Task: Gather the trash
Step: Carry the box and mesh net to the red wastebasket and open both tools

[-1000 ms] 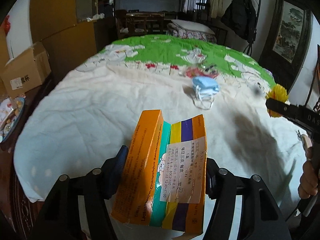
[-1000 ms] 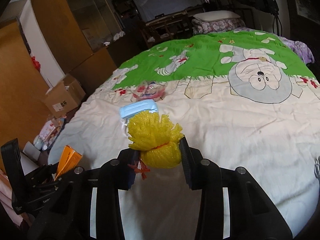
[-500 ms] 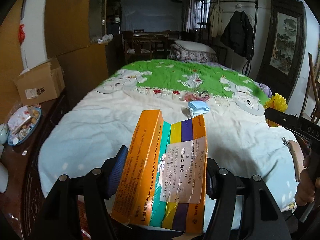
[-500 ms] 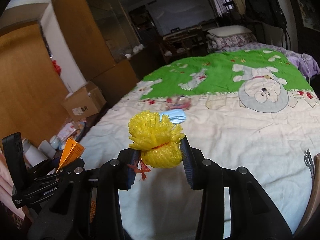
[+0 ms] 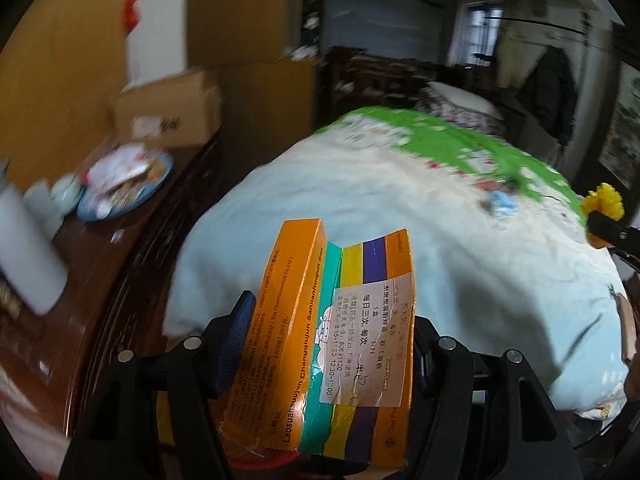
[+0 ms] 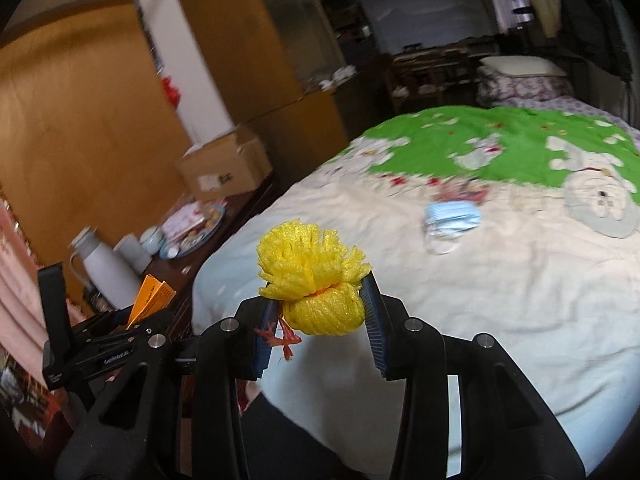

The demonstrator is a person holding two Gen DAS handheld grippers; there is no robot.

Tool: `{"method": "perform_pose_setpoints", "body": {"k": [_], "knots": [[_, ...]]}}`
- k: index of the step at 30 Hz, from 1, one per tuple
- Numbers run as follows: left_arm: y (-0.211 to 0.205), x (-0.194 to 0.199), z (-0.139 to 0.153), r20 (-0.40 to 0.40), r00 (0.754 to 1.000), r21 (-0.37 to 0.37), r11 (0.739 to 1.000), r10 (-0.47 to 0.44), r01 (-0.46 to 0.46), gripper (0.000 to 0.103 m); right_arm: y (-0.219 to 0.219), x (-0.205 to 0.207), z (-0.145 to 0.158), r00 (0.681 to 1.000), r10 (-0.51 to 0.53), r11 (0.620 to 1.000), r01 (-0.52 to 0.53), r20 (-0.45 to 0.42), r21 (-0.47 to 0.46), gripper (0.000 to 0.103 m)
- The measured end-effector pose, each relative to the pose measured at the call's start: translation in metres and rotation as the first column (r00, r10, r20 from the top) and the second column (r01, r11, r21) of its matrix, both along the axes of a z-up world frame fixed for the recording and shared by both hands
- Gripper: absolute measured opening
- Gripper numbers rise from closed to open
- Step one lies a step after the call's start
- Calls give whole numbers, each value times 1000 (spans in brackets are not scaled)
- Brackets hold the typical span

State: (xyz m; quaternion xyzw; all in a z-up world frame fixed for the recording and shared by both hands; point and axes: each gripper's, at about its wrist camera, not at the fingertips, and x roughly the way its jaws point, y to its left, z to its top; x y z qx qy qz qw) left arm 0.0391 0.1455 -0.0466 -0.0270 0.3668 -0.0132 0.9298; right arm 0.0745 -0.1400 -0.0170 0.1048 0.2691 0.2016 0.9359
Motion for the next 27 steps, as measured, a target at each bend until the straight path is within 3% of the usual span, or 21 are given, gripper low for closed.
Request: {"method": "perform_pose_setpoints", "body": {"k": [5,7,10,16,27], "knots": [[55,4,-40,-114,990,-46,995,83,-89,67,49,13,-10,996,80,995,-82,-48,-59,41],[70,8,-55,-168,980,-55,992,105,-116,80,65,17,-14,992,104,991,-109,-67,-75,41],[97,9,-71,-212,967,-77,983,144,-164,88,91,22,-19,985,143,983,-153,-97,-99,41],[138,3,-81,-221,949,-90,965,223,-248,96,146,30,-35,957,237,954,-262,-168,-146,41],[189,-4,-111,-268,907,-107,926,325,-363,96,247,32,-70,868,404,857,-470,-289,-211,42]]}}
